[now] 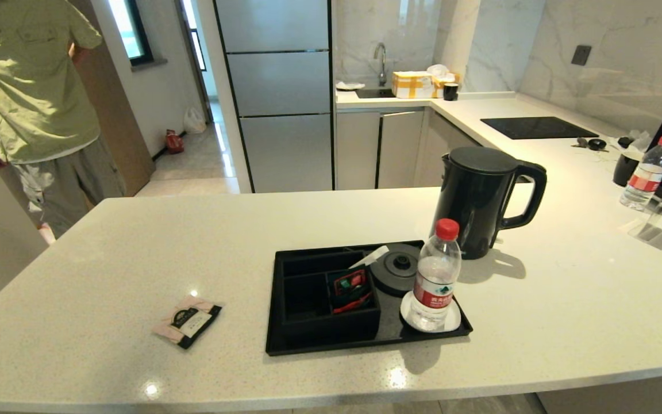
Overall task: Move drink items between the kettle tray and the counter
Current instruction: Return the tea bag to its original position
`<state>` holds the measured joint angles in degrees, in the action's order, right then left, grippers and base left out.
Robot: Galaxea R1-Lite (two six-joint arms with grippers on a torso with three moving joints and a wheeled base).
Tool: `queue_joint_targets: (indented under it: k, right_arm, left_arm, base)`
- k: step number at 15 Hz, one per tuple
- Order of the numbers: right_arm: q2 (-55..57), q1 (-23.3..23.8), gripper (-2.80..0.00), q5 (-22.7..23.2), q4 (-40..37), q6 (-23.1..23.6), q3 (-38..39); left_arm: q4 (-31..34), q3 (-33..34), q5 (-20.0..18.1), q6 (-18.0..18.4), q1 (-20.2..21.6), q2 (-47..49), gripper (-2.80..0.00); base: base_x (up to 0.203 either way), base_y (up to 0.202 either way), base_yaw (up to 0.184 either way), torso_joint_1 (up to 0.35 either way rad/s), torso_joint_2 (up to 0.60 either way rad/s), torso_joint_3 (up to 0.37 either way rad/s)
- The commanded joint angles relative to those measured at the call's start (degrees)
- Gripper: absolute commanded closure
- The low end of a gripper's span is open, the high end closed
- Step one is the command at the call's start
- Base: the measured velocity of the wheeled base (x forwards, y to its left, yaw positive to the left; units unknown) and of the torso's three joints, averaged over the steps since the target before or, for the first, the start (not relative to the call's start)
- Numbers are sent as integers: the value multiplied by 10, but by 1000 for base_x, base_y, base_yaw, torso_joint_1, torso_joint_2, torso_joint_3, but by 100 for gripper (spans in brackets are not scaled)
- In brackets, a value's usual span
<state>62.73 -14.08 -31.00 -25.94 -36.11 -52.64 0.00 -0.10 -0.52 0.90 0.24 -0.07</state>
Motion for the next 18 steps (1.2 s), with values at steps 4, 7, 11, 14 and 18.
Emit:
queue_joint_targets:
  k: [4, 7, 11, 14, 18]
  right_arm:
    - [-124, 86, 0, -37, -173, -68, -35]
    - [-198, 178, 0, -75, -229, -54, -43]
    - [-304, 195, 0, -87, -238, -3, 16]
    - [-358, 196, 0, -89, -233, 22, 74]
    - [-408, 193, 0, -85, -223, 51, 118]
  left_arm:
    - [0, 0, 0, 0, 0, 1, 0]
    - [0, 0, 0, 0, 0, 1, 0]
    - [0, 0, 0, 0, 0, 1, 0]
    - [0, 0, 0, 0, 0, 1, 0]
    - [0, 0, 0, 0, 0, 1, 0]
  base:
    - [0, 0, 0, 0, 0, 0]
    - [0, 0, 0, 0, 0, 0]
    - [0, 0, 0, 0, 0, 0]
    - [0, 0, 0, 0, 0, 0]
    - [0, 0, 0, 0, 0, 0]
